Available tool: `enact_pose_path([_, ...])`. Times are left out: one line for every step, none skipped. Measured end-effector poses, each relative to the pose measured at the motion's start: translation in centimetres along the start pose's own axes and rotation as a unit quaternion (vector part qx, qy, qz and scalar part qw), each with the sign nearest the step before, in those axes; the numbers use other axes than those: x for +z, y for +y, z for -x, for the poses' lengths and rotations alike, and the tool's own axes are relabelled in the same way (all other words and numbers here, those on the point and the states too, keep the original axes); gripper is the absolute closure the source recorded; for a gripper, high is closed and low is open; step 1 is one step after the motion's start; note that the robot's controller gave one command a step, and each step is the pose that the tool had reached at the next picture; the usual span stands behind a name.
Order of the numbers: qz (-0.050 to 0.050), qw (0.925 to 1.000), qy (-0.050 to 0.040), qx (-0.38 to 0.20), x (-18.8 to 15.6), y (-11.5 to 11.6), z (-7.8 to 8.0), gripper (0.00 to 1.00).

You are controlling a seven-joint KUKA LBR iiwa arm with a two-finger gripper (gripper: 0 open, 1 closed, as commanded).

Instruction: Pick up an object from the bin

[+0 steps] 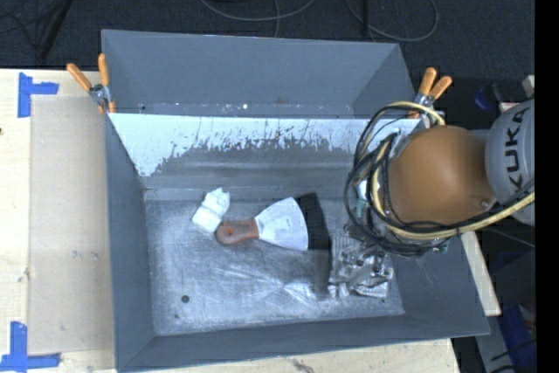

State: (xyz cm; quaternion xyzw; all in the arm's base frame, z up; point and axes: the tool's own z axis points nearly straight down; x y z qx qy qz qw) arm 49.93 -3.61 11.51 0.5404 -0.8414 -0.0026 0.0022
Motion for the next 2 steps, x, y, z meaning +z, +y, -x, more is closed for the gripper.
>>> enact_pose_path([-0.004,1.0000,-0.0013,0.001,-1.52,-0.05,0.04,1.00])
enact_pose_path([-0.005,1.0000,-0.0014,0.001,-2.05,-0.05,0.09,1.00])
